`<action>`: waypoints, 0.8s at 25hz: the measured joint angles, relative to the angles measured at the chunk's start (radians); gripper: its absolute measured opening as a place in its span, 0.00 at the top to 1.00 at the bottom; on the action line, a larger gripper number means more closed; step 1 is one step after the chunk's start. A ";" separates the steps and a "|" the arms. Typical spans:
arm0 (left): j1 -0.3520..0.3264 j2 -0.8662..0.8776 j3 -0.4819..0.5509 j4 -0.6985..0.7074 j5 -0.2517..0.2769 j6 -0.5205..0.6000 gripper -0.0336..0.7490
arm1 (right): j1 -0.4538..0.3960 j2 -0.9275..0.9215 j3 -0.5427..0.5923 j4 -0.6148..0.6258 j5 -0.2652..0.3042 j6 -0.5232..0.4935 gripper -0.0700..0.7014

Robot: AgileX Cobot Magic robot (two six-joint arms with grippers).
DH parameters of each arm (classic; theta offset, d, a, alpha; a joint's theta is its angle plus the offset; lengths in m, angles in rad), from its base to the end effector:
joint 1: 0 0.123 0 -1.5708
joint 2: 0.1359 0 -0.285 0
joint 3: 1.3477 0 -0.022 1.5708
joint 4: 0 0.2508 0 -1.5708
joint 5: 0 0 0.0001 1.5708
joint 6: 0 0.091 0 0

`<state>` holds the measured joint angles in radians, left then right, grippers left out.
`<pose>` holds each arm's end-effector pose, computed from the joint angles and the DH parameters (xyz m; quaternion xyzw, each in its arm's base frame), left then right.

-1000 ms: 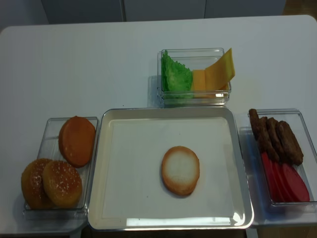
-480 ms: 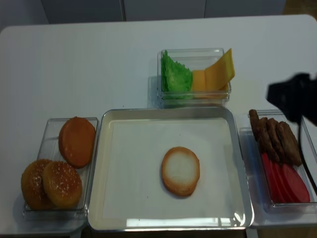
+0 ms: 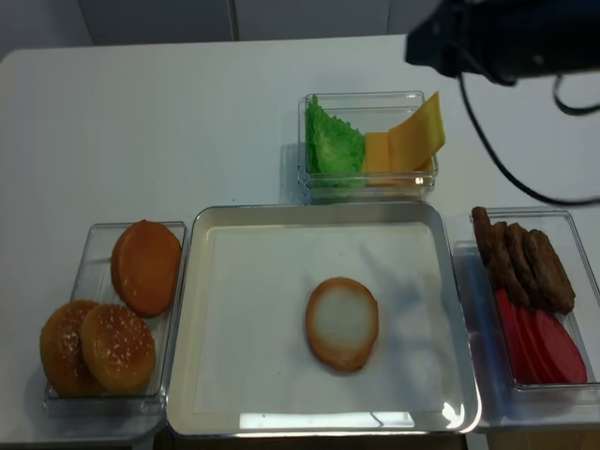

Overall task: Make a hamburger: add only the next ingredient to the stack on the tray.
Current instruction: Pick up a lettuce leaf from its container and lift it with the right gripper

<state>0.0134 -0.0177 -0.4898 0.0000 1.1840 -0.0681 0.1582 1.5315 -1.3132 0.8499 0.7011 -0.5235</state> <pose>-0.0120 -0.0002 0.2647 -0.0359 0.8812 -0.0129 0.4711 0.3316 0.0976 0.3482 -0.0976 0.8669 0.2960 0.3891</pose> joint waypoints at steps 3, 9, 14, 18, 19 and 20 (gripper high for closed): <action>0.000 0.000 0.000 0.000 0.000 0.000 0.41 | 0.054 0.134 -0.100 0.002 -0.007 -0.004 0.14; 0.000 0.000 0.000 0.000 0.000 0.000 0.41 | 0.133 0.362 -0.270 0.002 -0.005 -0.008 0.14; 0.000 0.000 0.000 0.000 0.000 0.000 0.41 | 0.159 0.497 -0.381 0.013 0.022 -0.010 0.15; 0.000 0.000 0.000 0.000 0.000 0.000 0.41 | 0.160 0.545 -0.410 0.025 0.036 -0.012 0.21; 0.000 0.000 0.000 0.000 0.000 0.000 0.41 | 0.160 0.550 -0.410 0.025 0.036 -0.012 0.22; 0.000 0.000 0.000 0.000 0.000 0.000 0.41 | 0.160 0.553 -0.410 0.026 0.038 -0.012 0.24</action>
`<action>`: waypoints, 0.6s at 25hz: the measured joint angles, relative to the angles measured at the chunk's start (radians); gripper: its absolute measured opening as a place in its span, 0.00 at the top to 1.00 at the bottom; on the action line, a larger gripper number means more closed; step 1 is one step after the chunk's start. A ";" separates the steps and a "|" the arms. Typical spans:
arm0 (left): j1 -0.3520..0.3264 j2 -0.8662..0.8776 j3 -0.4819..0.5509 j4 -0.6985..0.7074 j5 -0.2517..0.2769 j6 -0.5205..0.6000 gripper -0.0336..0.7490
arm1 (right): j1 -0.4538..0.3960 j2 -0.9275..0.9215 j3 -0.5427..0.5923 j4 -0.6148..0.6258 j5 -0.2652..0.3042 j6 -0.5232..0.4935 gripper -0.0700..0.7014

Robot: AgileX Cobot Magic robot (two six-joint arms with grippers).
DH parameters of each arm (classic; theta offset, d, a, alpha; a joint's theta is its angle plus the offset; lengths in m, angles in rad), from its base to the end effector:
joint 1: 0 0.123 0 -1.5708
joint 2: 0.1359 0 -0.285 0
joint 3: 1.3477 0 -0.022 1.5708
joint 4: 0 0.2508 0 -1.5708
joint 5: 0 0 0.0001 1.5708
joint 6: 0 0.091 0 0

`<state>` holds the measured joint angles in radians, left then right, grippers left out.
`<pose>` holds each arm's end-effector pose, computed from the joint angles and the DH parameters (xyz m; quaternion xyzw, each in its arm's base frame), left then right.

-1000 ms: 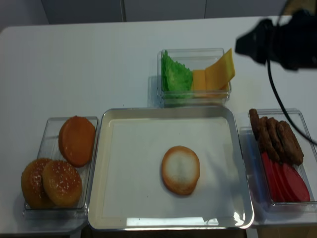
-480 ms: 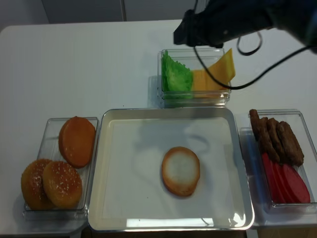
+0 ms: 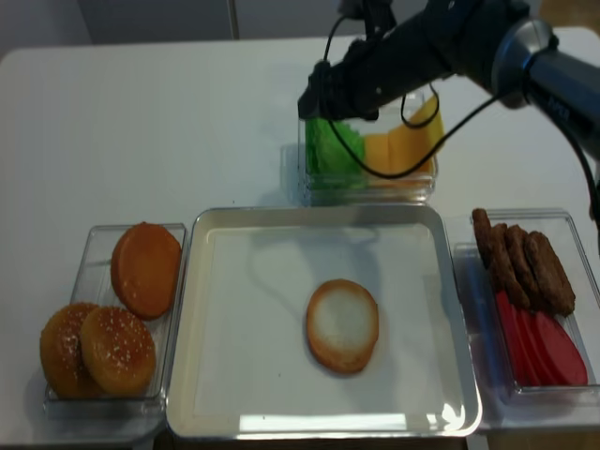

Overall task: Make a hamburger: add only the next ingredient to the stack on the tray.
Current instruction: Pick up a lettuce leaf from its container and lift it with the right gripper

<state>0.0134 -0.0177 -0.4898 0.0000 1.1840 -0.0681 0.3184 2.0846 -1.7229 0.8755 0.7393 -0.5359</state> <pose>-0.0120 -0.0002 0.2647 -0.0359 0.8812 -0.0129 0.4711 0.4352 0.1931 0.2471 -0.1581 0.8848 0.3316 0.2867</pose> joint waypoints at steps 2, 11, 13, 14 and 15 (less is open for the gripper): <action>0.000 0.000 0.000 0.000 0.000 0.000 0.41 | 0.000 0.004 0.000 0.000 0.000 0.000 0.29; 0.000 0.000 0.000 0.000 0.000 0.000 0.41 | 0.000 0.004 -0.003 0.007 0.008 0.000 0.60; 0.000 0.000 0.000 0.000 0.000 0.000 0.41 | 0.000 0.004 -0.003 0.007 0.008 0.000 0.64; 0.000 0.000 0.000 0.000 0.000 0.000 0.41 | 0.000 0.004 -0.003 0.009 0.010 0.000 0.66; 0.000 0.000 0.000 0.000 0.000 0.000 0.41 | 0.000 0.004 -0.003 0.012 0.011 0.000 0.67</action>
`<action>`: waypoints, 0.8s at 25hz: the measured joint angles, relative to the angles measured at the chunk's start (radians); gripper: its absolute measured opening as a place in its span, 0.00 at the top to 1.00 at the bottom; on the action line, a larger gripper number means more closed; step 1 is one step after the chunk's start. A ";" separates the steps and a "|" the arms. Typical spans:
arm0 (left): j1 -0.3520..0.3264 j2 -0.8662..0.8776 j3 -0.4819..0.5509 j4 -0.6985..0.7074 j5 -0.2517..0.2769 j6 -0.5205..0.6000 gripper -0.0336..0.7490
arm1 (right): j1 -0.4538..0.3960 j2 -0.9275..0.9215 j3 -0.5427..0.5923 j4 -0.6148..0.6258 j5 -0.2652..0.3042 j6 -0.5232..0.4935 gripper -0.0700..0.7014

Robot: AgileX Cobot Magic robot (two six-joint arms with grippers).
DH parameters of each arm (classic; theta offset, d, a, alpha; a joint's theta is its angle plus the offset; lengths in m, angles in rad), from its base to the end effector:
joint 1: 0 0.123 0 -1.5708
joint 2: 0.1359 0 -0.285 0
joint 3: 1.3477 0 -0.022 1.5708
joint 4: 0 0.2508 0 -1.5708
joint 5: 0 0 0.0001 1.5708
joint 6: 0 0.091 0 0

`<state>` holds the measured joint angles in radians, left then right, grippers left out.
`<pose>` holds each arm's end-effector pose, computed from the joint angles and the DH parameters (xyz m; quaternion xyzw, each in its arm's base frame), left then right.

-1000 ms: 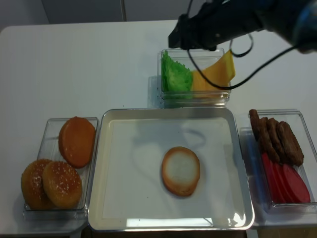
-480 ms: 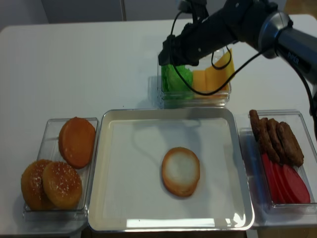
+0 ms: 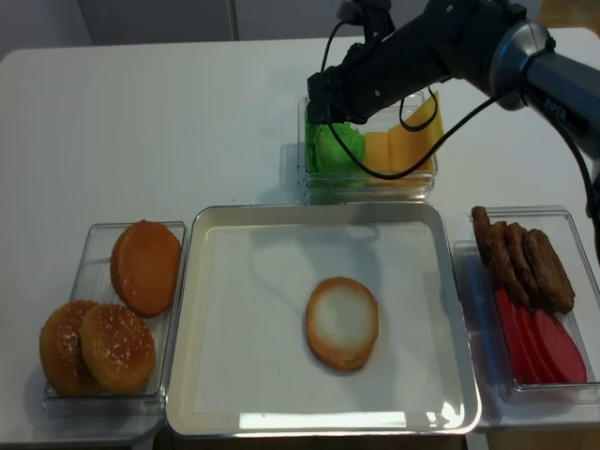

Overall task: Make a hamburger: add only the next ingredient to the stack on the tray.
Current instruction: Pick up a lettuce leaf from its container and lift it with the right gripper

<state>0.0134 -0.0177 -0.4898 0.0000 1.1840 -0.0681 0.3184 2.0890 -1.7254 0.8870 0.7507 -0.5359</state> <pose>-0.0120 -0.0002 0.2647 -0.0359 0.8812 -0.0129 0.4711 0.4350 0.1941 0.2460 -0.1569 0.8846 0.3377 0.2808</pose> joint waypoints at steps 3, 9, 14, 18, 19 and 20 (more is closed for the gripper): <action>0.000 0.000 0.000 0.000 0.000 0.000 0.41 | 0.000 0.000 0.000 0.003 0.005 -0.005 0.73; 0.000 0.000 0.000 0.000 0.000 0.000 0.41 | 0.000 0.000 0.000 0.003 0.021 -0.005 0.85; 0.000 0.000 0.000 0.000 0.000 0.000 0.41 | 0.000 0.000 0.000 0.004 0.023 -0.005 0.85; 0.000 0.000 0.000 0.000 0.000 0.000 0.41 | 0.000 -0.013 0.000 0.004 0.025 -0.005 0.85; 0.000 0.000 0.000 0.000 0.000 0.000 0.41 | 0.000 -0.021 0.000 0.004 0.025 -0.005 0.85; 0.000 0.000 0.000 0.000 0.000 0.000 0.41 | 0.000 -0.027 0.000 0.002 0.027 -0.005 0.85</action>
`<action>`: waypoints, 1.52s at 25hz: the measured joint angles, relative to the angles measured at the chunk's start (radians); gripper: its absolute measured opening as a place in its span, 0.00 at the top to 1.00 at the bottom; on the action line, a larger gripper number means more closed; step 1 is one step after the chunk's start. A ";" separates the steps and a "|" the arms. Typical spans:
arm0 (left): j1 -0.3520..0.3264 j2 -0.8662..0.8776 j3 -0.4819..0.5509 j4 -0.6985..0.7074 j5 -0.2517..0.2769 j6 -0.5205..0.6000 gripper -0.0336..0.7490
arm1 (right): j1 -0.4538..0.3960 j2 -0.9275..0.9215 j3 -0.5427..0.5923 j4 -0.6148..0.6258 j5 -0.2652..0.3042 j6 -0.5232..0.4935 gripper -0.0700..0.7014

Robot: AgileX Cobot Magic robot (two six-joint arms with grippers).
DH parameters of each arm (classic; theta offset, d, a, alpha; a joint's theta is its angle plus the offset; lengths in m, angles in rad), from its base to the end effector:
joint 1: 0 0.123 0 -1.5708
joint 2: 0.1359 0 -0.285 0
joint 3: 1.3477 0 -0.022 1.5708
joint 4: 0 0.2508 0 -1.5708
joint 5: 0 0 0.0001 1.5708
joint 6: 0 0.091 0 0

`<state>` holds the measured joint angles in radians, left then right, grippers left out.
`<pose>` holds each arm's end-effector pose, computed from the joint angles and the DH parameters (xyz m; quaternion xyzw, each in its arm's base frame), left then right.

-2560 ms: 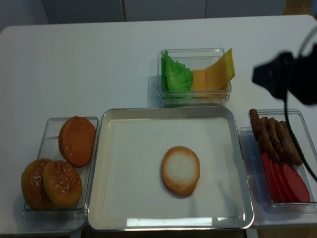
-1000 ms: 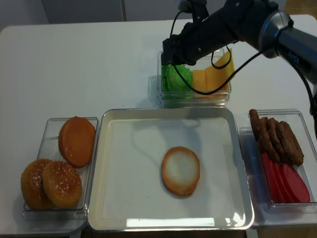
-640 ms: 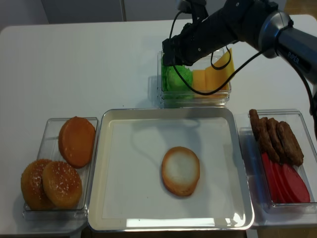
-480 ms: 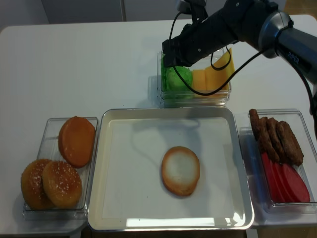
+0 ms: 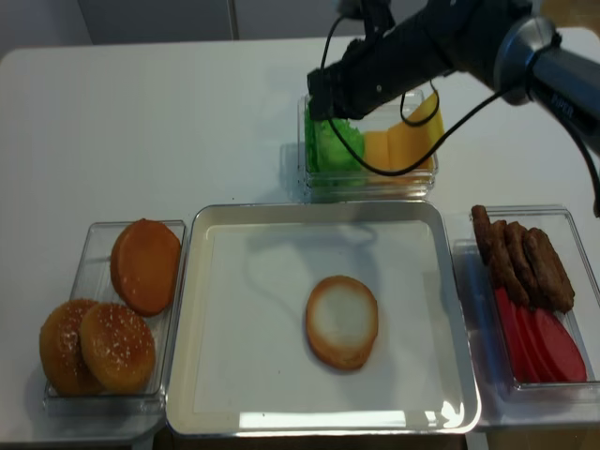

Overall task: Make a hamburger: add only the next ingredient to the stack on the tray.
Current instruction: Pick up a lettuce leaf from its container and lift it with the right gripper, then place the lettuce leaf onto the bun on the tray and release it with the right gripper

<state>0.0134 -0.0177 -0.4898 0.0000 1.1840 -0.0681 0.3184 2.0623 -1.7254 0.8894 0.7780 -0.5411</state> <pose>-0.0120 -0.0002 0.2647 -0.0359 0.8812 -0.0129 0.4711 0.4295 0.1938 0.2580 -0.1676 0.8798 0.3438 0.2821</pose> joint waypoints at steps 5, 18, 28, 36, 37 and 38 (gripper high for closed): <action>0.000 0.000 0.000 0.000 0.000 0.000 0.41 | 0.000 -0.045 0.000 -0.010 0.007 0.000 0.85; 0.000 0.000 0.000 0.000 0.000 0.000 0.41 | 0.000 -0.158 0.000 -0.136 0.073 0.040 0.86; 0.000 0.000 0.000 0.000 0.000 0.000 0.41 | 0.000 -0.347 0.138 -0.181 0.100 0.054 0.86; 0.000 0.000 0.000 0.000 0.000 0.000 0.41 | 0.000 -0.551 0.383 -0.180 0.053 0.054 0.86; 0.000 0.000 0.000 0.000 0.000 0.000 0.41 | 0.000 -0.571 0.414 -0.180 0.048 0.052 0.86; 0.000 0.000 0.000 0.000 0.000 0.000 0.41 | 0.000 -0.587 0.445 -0.180 0.045 0.050 0.86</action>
<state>0.0134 -0.0177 -0.4898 0.0000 1.1840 -0.0681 0.3184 1.4751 -1.2800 0.7089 0.8233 -0.4912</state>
